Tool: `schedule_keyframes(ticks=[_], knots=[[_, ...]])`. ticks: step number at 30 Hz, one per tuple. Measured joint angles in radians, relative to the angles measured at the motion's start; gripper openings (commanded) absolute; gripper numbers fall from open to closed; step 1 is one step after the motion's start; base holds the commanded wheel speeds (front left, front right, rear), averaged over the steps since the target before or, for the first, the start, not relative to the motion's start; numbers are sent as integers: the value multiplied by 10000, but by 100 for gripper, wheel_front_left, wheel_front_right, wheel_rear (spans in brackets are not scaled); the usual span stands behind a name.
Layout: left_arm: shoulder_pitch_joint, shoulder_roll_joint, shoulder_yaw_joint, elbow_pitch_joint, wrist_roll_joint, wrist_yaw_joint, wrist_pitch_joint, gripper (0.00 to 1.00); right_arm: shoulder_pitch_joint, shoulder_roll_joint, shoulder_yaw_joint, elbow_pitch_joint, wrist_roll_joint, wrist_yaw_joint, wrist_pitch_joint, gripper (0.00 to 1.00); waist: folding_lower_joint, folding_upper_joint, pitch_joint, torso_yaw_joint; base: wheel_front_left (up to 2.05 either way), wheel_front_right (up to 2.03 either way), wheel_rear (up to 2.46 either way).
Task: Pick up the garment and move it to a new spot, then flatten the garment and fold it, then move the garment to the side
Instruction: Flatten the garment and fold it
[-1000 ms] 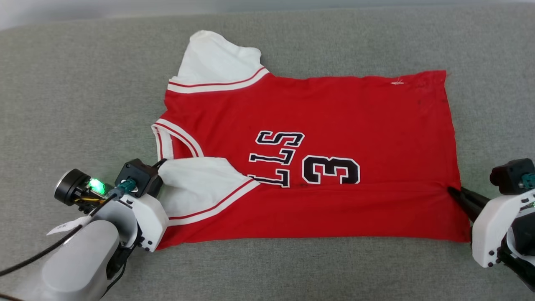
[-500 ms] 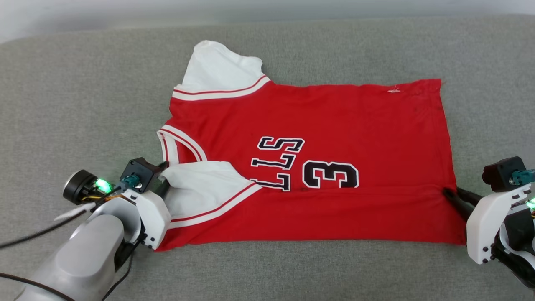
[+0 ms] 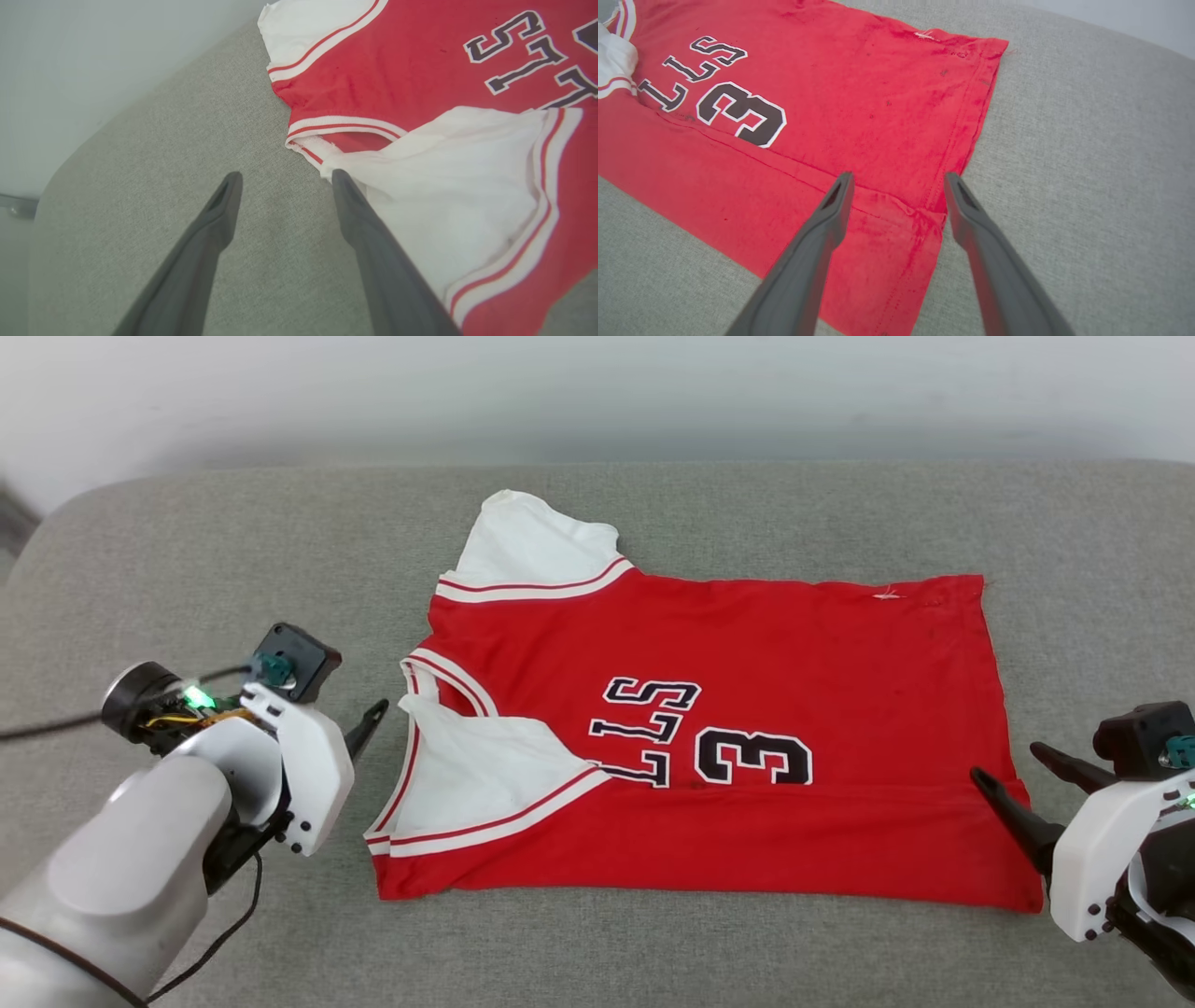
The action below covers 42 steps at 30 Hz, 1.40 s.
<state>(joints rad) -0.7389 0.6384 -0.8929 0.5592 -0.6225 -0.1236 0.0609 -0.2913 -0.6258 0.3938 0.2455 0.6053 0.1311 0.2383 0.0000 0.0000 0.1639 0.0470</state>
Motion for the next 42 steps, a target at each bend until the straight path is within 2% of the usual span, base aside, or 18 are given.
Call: schedule_keyframes(ticks=[10,16,24,28,34,35,36,37,42], knots=[[-340,957,-792,-2522,-3049,-56,4433,100,264,140,-359,-510,-245,0,267,100,0,0,11,45,0,0,0],[-456,1313,-1313,-3014,-4360,-56,6569,100,209,209,-313,-694,-293,0,443,100,0,0,181,-127,0,0,0],[-284,1407,-1586,-2711,-4922,6,7676,100,-81,316,-146,-623,-286,0,491,100,0,0,564,-414,0,0,0],[-212,1281,-1486,-2345,-5248,61,7653,100,-350,447,0,-468,-261,0,437,100,0,0,769,-550,0,0,0],[-222,1175,-1668,-2010,-5072,6,7522,100,-699,437,265,-274,-268,0,347,100,0,0,874,-681,0,0,0],[-223,1174,-1672,-1996,-5074,4,7430,50,-776,397,297,-267,-313,0,349,100,-1,0,853,-686,0,0,0],[-217,1174,-1680,-1979,-5081,2,7340,32,-841,368,311,-267,-313,0,359,100,-1,0,824,-688,0,0,0],[-216,1172,-1695,-1965,-5083,-12,7265,0,-921,336,337,-276,-313,0,401,100,0,0,784,-687,0,0,0],[-196,1223,-1730,-2054,-5177,-44,6980,0,-1500,-219,481,-556,-228,0,974,100,0,-1,521,-650,0,0,0]])
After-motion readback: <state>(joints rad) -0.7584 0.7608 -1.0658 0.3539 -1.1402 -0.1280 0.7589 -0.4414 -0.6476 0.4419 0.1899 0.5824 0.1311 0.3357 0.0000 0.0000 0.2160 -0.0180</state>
